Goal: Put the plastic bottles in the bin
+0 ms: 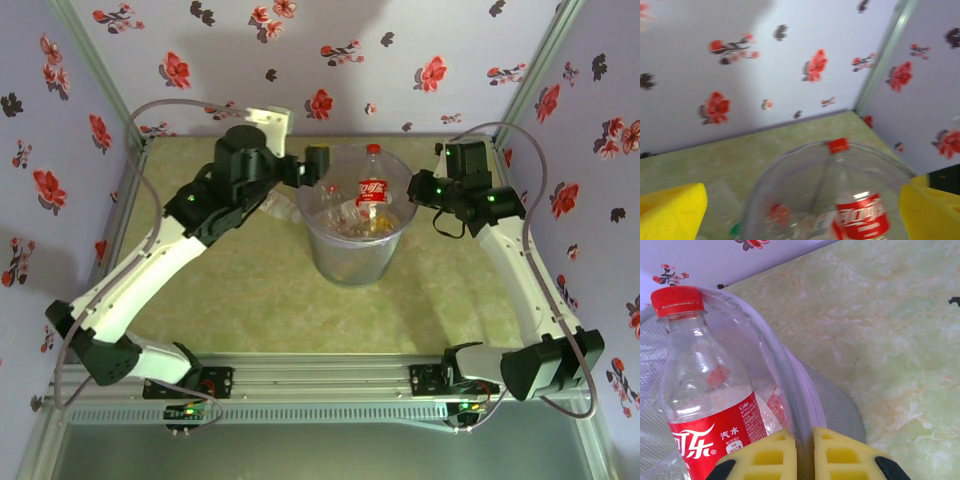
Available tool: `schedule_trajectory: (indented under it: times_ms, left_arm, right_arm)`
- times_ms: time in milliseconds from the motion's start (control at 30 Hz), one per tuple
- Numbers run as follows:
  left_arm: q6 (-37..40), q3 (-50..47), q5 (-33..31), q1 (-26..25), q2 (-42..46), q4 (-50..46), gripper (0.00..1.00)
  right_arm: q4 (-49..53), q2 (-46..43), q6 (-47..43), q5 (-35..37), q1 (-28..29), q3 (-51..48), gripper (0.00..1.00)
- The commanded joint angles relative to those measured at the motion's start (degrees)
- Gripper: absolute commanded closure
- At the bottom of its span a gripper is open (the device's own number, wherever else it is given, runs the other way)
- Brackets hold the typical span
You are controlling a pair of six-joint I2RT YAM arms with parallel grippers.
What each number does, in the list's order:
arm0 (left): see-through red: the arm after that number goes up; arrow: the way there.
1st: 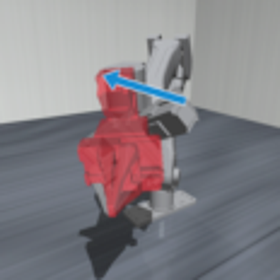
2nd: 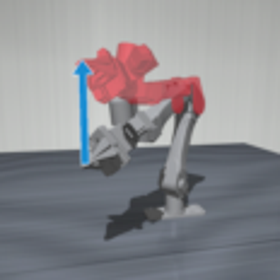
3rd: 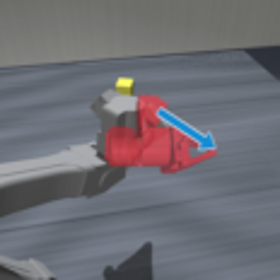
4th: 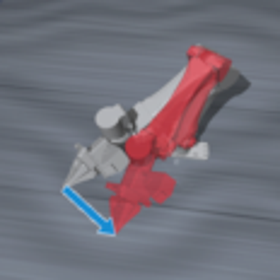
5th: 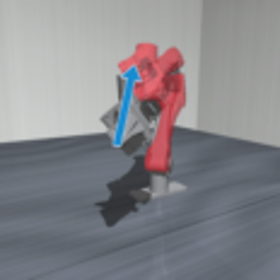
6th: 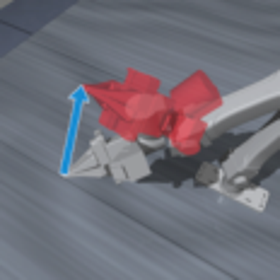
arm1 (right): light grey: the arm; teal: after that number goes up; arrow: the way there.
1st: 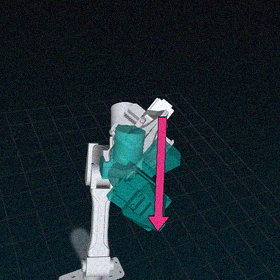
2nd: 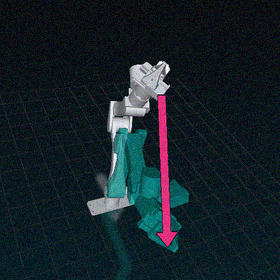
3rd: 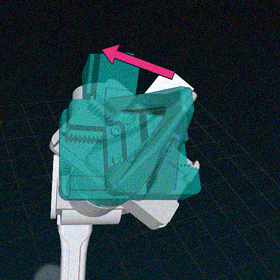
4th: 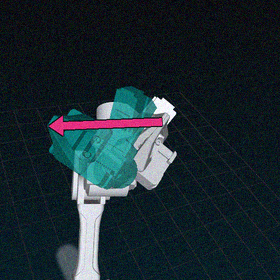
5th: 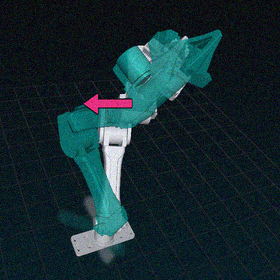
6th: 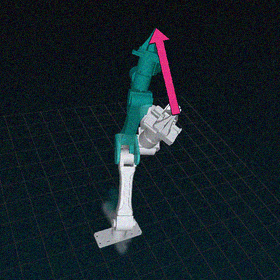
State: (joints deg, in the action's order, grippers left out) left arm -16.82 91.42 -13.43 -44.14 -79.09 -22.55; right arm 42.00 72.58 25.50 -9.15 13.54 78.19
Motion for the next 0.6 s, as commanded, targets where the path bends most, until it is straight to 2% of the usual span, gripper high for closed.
schedule_trajectory:
  times_ms: [0, 267, 567]
  left_arm:
    - [-3.8, -4.8, -3.6, 3.4, 0.0, -6.9, 0.03]
    - [-14.1, -15.1, -5.7, 11.3, -2.0, -5.4, 0.01]
    - [-25.6, -13.3, -8.8, 15.0, -13.9, -8.7, 0.0]
  right_arm:
    - [-1.9, -0.3, -1.4, 2.2, -0.6, 4.2, 1.0]
    - [0.3, -0.9, -2.3, 2.8, -3.3, 6.2, 1.0]
    - [2.2, -4.0, -3.1, 2.4, -6.7, 2.9, 1.0]
